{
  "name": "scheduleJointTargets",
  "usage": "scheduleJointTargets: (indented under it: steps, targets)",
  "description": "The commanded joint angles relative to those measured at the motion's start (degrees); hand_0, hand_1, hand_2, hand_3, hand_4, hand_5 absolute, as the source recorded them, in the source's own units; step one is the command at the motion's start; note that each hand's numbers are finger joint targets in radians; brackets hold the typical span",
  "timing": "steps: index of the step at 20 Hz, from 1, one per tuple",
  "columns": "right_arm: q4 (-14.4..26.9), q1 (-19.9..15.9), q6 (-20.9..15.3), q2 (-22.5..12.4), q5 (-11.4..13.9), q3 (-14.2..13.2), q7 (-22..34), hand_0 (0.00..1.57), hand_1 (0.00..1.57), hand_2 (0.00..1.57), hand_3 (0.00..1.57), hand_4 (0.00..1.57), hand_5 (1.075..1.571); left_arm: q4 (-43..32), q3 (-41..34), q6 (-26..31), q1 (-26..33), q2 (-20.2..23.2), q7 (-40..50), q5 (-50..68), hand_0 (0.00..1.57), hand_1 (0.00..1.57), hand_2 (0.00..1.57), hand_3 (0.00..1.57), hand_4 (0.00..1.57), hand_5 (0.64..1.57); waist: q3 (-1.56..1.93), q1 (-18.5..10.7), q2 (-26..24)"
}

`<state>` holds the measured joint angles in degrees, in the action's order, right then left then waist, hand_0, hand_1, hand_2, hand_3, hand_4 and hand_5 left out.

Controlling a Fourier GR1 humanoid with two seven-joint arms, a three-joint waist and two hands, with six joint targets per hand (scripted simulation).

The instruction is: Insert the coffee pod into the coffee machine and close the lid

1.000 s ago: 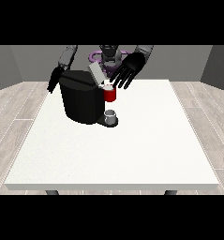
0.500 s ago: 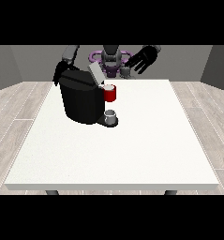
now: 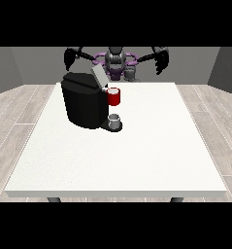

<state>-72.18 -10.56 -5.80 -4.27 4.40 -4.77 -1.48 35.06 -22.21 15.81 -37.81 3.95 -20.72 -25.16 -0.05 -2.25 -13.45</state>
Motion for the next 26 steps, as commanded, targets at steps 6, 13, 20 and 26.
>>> scheduleJointTargets:
  steps: [6,13,20,26]
  targets:
    - [-5.0,-4.4,5.8,-4.2,0.6,2.7,5.4,0.0,0.0,0.0,0.0,0.25,1.571,4.4,1.4,1.7,7.7,-1.8,3.3,3.5,0.0,0.0,0.0,0.0,0.4,1.571,0.05,-4.5,-4.8]
    - [2.2,-11.9,4.3,-6.7,-2.7,-4.6,6.7,0.0,0.0,0.0,0.0,0.0,1.571,13.4,8.2,2.1,10.4,-3.9,7.8,11.6,0.0,0.0,0.0,0.0,0.38,1.571,0.07,-9.2,-0.5]
    - [6.7,-16.1,7.3,-8.3,-8.8,-9.1,8.5,0.0,0.0,0.0,0.0,0.09,1.571,22.0,9.5,2.0,13.1,-3.9,9.2,11.7,0.0,0.0,0.0,0.0,0.38,1.571,0.07,-10.9,4.6]
    - [9.9,-18.1,6.9,-6.0,-9.0,-7.2,7.9,0.0,0.0,0.0,0.0,0.07,1.571,31.5,13.1,0.8,18.1,-3.5,13.3,15.0,0.0,0.0,0.0,0.0,0.32,1.571,0.06,-9.0,6.7]
